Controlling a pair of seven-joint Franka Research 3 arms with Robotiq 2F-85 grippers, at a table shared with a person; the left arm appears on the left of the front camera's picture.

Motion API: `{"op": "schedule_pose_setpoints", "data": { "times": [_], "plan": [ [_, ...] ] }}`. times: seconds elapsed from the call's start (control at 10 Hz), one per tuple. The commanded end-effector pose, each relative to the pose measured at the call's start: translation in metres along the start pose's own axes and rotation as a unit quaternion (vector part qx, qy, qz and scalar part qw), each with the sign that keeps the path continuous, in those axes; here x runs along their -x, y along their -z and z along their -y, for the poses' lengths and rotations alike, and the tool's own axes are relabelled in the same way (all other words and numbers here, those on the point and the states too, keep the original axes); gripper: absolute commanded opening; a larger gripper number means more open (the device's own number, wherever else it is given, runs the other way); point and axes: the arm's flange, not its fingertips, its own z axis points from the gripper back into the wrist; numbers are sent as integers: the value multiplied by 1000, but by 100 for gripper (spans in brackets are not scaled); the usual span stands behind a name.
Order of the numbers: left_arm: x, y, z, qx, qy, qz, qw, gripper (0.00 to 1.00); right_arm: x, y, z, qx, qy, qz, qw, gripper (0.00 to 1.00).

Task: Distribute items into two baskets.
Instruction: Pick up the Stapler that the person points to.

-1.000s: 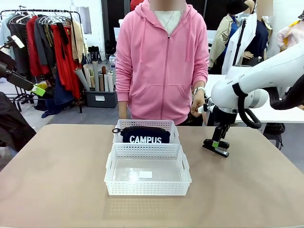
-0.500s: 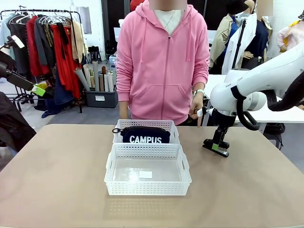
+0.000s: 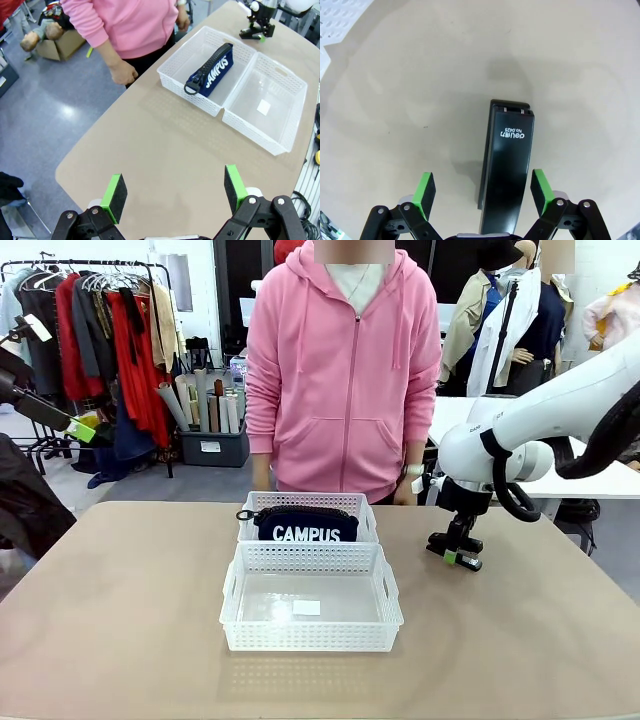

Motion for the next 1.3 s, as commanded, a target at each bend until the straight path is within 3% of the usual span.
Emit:
{"op": "schedule_pose_setpoints", "data": {
  "times": [0.0,0.1,0.5,0.6,1.2],
  "plan": [
    [0,1,1,-1,0,3,1000,100,-6,-1,9,11,-9,-3,1000,100],
    [0,1,1,-1,0,3,1000,100,-6,-2,10,11,-8,-4,1000,89],
    [0,1,1,-1,0,3,1000,100,-6,-1,12,11,-4,-3,1000,11],
    [0,1,1,-1,0,3,1000,100,-5,-1,13,11,-3,-2,1000,0],
    [0,1,1,-1,0,3,1000,100,-5,-2,14,10,4,-3,1000,0]
  ]
}}
